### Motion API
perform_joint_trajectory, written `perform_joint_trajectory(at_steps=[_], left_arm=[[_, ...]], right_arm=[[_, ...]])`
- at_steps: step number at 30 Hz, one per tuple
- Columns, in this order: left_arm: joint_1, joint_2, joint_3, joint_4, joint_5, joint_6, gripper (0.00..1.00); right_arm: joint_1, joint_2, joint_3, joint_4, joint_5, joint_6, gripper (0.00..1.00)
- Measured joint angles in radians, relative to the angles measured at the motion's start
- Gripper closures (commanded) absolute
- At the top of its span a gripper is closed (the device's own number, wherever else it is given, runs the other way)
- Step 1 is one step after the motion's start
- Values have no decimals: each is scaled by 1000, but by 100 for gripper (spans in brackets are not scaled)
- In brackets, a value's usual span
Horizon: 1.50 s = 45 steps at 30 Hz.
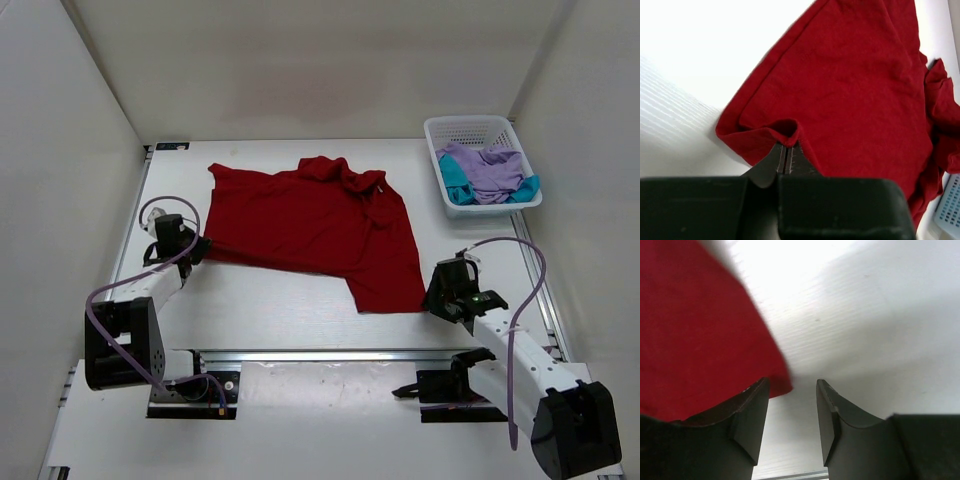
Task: Fold and stack the t-shirts
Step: Flatten out the tshirt
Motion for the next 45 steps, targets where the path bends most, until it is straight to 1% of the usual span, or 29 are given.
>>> perform_joint_trajectory(at_steps=[2, 6, 7, 11, 15, 17, 18, 19, 21, 23, 24, 26, 28, 29, 30, 33, 34, 36, 37, 39, 40, 42, 45], left_arm=[[-6, 0, 0, 1, 8, 2, 100], [-26, 0, 0, 12, 28, 3, 100], [-29, 0, 0, 16, 34, 2, 100], [-38, 2, 0, 26, 49, -1, 100], [-46, 2, 0, 30, 49, 0, 100], [-52, 0, 0, 29, 48, 0, 100], [-57, 0, 0, 29, 47, 1, 100], [-63, -2, 0, 29, 47, 3, 100], [-73, -4, 0, 29, 45, 4, 100], [-80, -8, 0, 29, 45, 5, 100], [-82, -10, 0, 29, 45, 5, 100], [-85, -13, 0, 30, 46, 5, 100], [-85, -15, 0, 32, 46, 5, 100], [-85, -15, 0, 33, 47, 4, 100], [-85, -15, 0, 34, 47, 4, 100], [-85, -15, 0, 37, 48, 4, 100], [-85, -16, 0, 38, 49, 4, 100], [-90, -18, 0, 38, 49, 4, 100], [-94, -20, 0, 38, 49, 4, 100], [-109, -23, 0, 40, 49, 4, 100], [-114, -24, 0, 41, 49, 4, 100], [-129, -26, 0, 40, 49, 8, 100], [-182, -29, 31, 4, 12, 32, 100]], right_arm=[[-31, 21, 0, -2, -2, 0, 61], [-74, 31, -4, 21, -32, 0, 69], [-82, 35, -9, 34, -45, 0, 68], [-101, 40, -26, 97, -89, -2, 71], [-130, 70, -27, 152, -156, -9, 70], [-128, 84, -27, 174, -175, -12, 72], [-122, 90, -27, 180, -178, -12, 76], [-115, 95, -26, 184, -185, -14, 78], [-106, 101, -25, 185, -192, -15, 75], [-97, 100, -24, 182, -196, -12, 62], [-90, 97, -21, 178, -195, -10, 59], [-75, 82, -19, 166, -185, -8, 56], [-67, 62, -19, 140, -174, -3, 56], [-61, 52, -19, 124, -167, 1, 58], [-55, 44, -19, 108, -159, 5, 63], [-28, 40, -19, 82, -128, 21, 67], [-15, 40, -19, 77, -118, 27, 70], [-5, 40, -19, 74, -109, 29, 79], [-8, 41, -20, 72, -114, 29, 81], [-26, 43, -26, 80, -132, 27, 95], [-36, 45, -31, 89, -142, 27, 100], [-36, 44, -32, 94, -145, 29, 100], [6, 33, -2, 60, -121, 24, 100]])
